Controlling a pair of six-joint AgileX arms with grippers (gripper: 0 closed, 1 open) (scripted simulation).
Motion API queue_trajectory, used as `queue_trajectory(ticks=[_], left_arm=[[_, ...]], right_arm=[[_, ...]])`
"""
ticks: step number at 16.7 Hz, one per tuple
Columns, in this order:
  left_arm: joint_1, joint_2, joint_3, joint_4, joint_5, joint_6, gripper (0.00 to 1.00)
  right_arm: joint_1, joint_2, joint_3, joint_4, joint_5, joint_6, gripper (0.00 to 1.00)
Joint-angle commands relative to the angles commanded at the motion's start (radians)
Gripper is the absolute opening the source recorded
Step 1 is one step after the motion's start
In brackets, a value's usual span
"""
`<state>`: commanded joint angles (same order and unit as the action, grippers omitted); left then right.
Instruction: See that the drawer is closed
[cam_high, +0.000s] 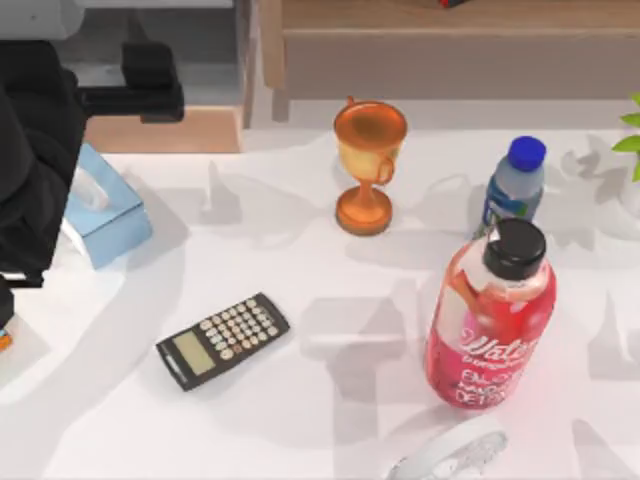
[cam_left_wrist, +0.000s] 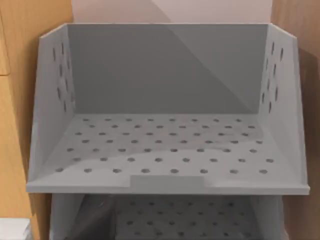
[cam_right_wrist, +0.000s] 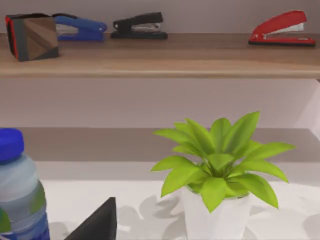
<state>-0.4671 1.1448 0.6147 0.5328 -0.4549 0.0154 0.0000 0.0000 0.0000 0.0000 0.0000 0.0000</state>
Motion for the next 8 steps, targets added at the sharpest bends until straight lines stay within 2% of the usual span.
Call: queue_trajectory(ticks=[3,8], left_arm=[[-0.038,0.094,0.053,0.046,-0.039,0.002,1.0],[-0.039,0.102,0.055,0.049,-0.042,0.002,1.0]], right_arm=[[0.0,0.0,0.0,0.0,0.0,0.0,1.0],[0.0,0.0,0.0,0.0,0.0,0.0,1.0]])
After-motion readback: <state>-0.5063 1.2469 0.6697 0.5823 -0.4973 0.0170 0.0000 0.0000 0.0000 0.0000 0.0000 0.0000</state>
